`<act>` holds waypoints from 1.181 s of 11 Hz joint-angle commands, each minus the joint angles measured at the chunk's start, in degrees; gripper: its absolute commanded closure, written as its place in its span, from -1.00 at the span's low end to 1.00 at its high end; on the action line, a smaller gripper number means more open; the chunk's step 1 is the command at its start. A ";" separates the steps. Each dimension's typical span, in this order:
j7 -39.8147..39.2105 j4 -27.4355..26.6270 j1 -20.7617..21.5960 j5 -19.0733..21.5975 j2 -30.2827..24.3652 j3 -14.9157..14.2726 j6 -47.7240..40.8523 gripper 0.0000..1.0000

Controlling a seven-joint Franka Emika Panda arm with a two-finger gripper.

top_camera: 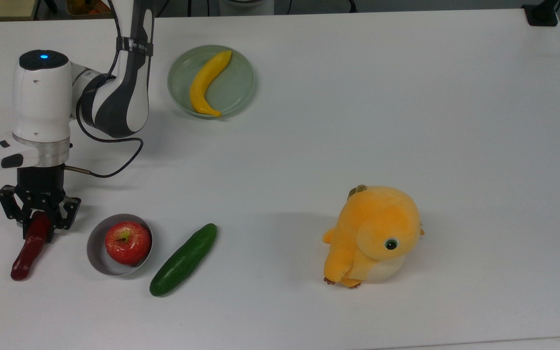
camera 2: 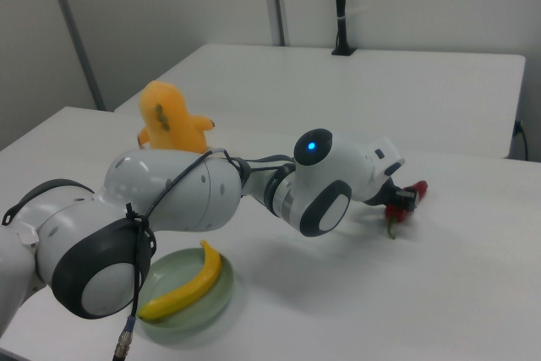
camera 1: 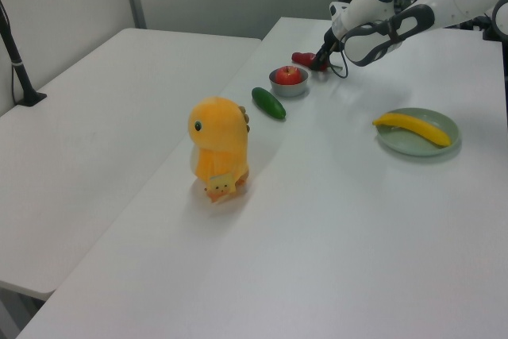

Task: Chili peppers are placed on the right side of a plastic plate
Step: 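Close the right gripper on the red chili pepper, then lift the chili pepper and carry it beside the banana plate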

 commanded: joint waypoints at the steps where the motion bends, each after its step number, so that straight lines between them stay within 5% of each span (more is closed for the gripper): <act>1: -0.42 -2.19 0.48 -0.61 -1.81 -0.72 0.75 0.35; 8: 0.46 -16.08 0.57 0.44 -19.39 -0.45 -1.70 0.36; 13: 0.37 -15.92 0.57 2.20 -30.29 -0.45 -28.37 0.36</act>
